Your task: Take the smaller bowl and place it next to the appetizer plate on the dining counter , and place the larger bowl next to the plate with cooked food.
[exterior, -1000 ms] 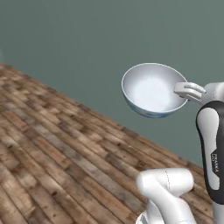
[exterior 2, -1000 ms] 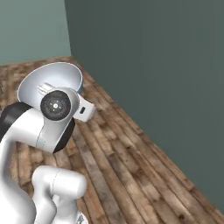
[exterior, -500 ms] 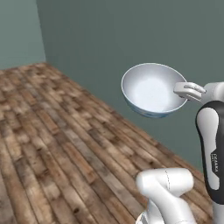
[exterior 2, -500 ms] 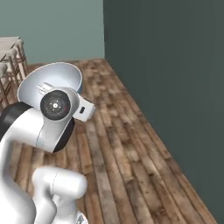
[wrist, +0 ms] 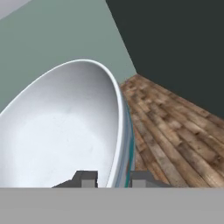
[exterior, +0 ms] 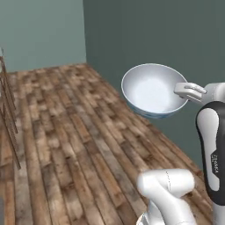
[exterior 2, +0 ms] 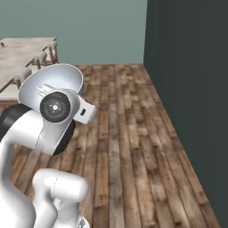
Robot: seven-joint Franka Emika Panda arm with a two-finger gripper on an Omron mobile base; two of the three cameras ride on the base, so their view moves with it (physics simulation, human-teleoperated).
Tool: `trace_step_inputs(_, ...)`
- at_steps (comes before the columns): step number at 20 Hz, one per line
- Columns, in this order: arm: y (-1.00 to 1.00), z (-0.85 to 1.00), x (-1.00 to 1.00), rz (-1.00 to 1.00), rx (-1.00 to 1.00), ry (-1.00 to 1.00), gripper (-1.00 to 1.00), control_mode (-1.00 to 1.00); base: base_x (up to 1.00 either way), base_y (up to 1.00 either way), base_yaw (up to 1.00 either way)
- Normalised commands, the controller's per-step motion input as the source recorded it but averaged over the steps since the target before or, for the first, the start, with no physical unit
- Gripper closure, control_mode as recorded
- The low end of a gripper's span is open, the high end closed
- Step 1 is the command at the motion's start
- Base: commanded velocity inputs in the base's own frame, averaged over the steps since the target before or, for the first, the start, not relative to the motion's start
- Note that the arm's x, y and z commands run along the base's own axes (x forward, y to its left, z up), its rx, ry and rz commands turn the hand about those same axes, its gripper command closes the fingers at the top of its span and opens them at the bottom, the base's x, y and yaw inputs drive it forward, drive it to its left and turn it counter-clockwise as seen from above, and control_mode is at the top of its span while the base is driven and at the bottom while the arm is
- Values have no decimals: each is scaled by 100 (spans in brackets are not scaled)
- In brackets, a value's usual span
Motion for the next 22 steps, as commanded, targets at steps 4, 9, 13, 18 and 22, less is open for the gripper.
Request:
trace_step_inputs(4,0,0,0,0,0,0,100,100,100,-32,31)
trace_step_inputs(9,0,0,0,0,0,0,100,100,100,-44,24)
trace_step_inputs(13,0,0,0,0,0,0,100,100,100,-56,17)
trace_step_inputs(18,0,0,0,0,0,0,100,100,100,-50,17)
trace_step_inputs(22,0,0,0,0,0,0,100,100,100,-41,16)
